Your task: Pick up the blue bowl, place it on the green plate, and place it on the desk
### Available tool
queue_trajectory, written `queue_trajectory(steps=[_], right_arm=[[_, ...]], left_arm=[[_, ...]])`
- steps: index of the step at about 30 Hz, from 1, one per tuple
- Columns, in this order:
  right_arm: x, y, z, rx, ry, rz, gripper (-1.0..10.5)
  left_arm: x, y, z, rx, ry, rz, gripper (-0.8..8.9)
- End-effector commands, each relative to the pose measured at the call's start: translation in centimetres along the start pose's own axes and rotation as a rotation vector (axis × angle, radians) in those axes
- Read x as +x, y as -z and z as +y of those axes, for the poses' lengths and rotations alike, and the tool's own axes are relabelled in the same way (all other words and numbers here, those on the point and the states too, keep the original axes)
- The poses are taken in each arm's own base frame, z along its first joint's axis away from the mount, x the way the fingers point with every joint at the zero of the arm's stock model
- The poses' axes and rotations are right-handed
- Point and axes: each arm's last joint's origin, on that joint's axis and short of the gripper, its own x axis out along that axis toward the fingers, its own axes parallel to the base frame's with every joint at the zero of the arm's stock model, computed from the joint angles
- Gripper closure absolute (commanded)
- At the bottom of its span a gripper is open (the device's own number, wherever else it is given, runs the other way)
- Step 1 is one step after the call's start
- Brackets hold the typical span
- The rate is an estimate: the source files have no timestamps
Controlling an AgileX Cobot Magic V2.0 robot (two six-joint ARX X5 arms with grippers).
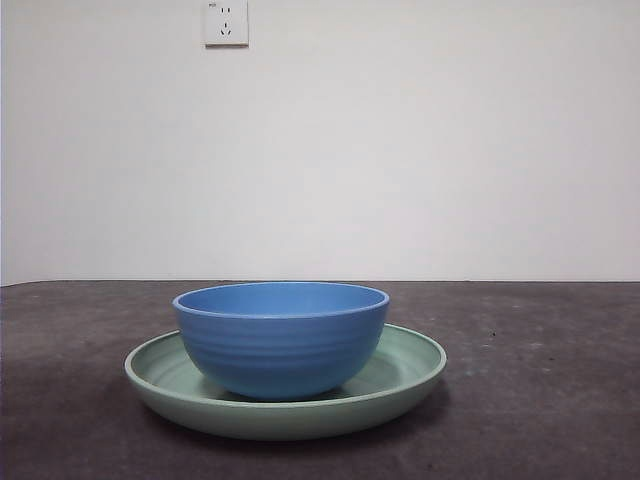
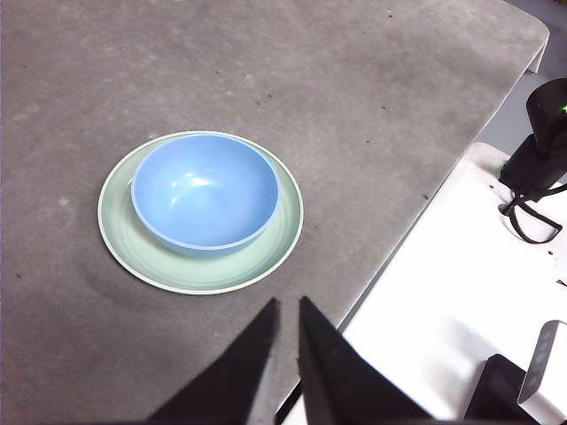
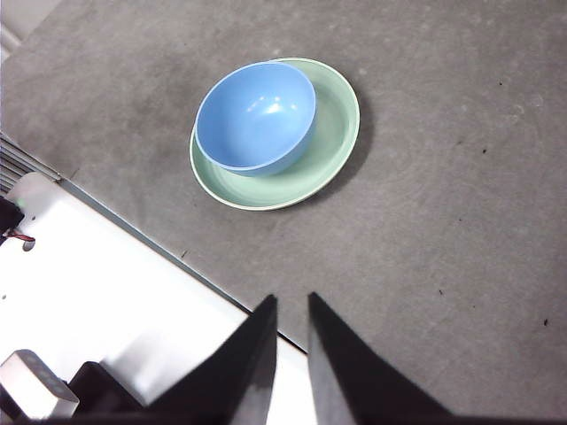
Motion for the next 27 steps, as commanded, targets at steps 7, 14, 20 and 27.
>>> queue_trajectory(steps=[7, 14, 20, 27], right_arm=[[-0.4, 0.3, 0.1, -0.004, -0.001, 0.031, 9.1], [-0.4, 0.3, 0.1, -0.004, -0.001, 0.031, 9.1], [-0.4, 0.3, 0.1, -0.003, -0.001, 0.032, 9.1], [-0.4, 0.3, 0.1, -0.004, -0.001, 0.031, 9.1]], left_arm=[[-0.2, -0.4, -0.1, 0.008, 0.001, -0.025, 7.94], [-0.3, -0.3, 0.0, -0.002, -0.019, -0.031, 7.94], [-0.7, -0.2, 0.8, -0.070, -0.143, -0.065, 7.94], [-1.2, 0.5, 1.8, -0.091, -0.368, -0.091, 7.94]])
